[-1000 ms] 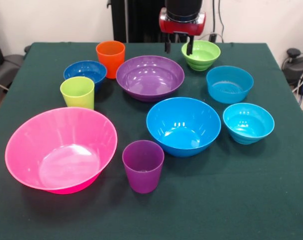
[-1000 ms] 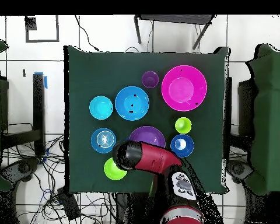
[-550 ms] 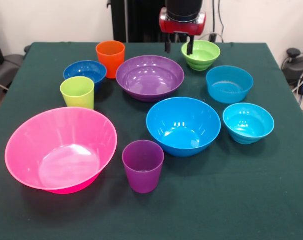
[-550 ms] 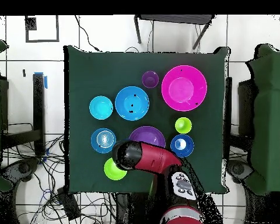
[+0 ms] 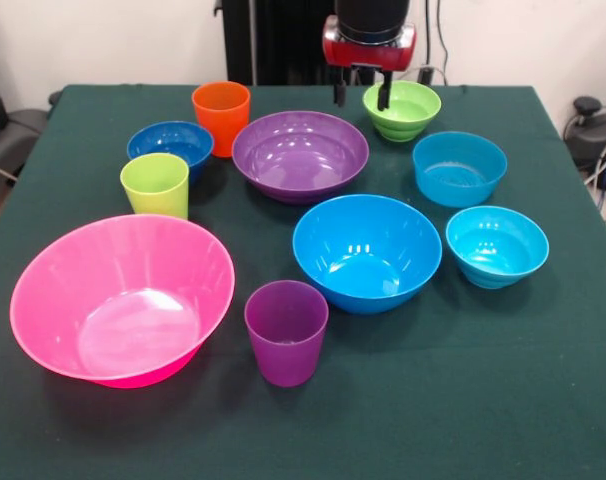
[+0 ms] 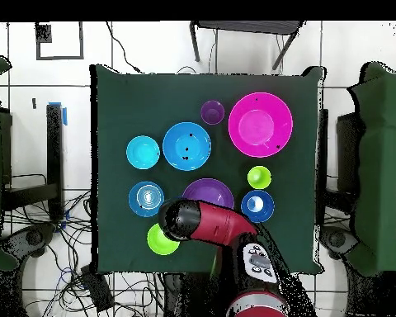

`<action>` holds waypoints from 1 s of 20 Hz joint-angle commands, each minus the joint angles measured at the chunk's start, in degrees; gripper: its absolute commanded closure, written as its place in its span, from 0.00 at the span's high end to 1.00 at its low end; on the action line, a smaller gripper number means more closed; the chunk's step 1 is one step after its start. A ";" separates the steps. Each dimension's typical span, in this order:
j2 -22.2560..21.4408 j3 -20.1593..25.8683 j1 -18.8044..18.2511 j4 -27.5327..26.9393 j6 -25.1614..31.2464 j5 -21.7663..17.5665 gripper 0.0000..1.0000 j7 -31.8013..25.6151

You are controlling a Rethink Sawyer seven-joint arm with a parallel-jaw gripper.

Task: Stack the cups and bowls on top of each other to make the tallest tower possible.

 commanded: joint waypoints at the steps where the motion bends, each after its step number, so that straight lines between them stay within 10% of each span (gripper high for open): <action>1: 1.34 2.27 3.89 0.55 1.37 3.15 1.00 12.95; 20: 1.49 1.92 5.07 1.18 -1.41 2.88 1.00 16.72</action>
